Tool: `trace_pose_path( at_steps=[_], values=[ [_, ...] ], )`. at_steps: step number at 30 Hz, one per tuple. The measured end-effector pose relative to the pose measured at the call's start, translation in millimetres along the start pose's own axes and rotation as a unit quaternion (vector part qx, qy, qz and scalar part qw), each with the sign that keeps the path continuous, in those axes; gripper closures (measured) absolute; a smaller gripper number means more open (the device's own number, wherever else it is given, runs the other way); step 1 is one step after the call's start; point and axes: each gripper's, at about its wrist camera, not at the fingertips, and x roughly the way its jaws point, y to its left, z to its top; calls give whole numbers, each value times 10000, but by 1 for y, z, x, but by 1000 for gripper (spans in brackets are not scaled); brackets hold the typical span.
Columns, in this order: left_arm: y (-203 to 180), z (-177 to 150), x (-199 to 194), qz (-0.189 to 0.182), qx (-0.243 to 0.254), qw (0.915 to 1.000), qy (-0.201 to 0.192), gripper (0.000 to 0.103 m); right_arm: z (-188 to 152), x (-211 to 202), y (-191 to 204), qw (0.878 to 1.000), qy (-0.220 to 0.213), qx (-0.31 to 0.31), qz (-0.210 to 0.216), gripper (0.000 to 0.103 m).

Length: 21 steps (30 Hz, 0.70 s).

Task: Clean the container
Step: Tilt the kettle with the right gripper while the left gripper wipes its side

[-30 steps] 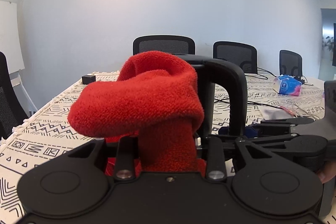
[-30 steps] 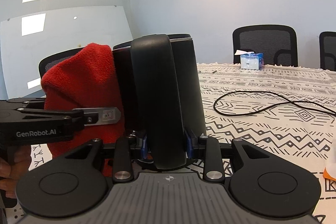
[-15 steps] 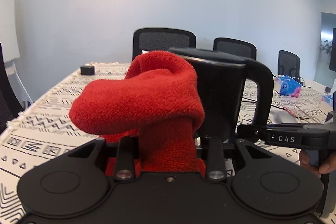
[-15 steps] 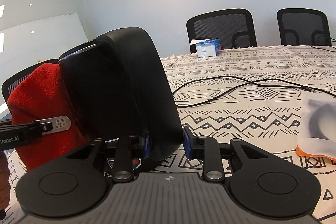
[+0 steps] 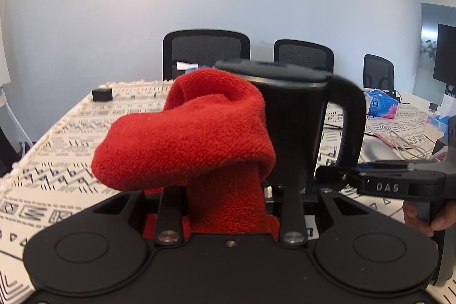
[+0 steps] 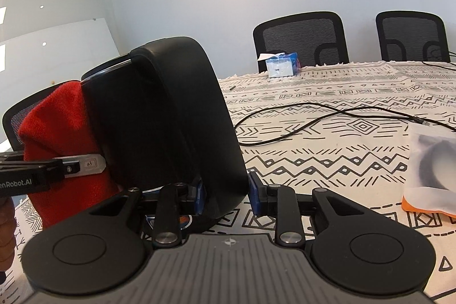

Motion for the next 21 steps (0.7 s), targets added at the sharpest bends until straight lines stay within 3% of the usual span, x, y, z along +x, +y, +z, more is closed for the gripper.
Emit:
trace_pose_path(
  at_steps=[4, 9, 17, 21],
  values=[
    [0, -3, 3, 31, -32, 10000, 86, 68, 0, 0, 0, 10000, 2, 1, 1, 74],
    [1, 11, -6, -62, -15, 9998, -173, 68, 0, 0, 0, 10000, 5, 10, 8, 74],
    [1, -4, 4, 13, -95, 9999, 83, 68, 0, 0, 0, 10000, 10, 13, 10, 74],
    [-1, 7, -7, 21, -69, 9999, -85, 68, 0, 0, 1, 10000, 9, 6, 4, 74]
  ],
)
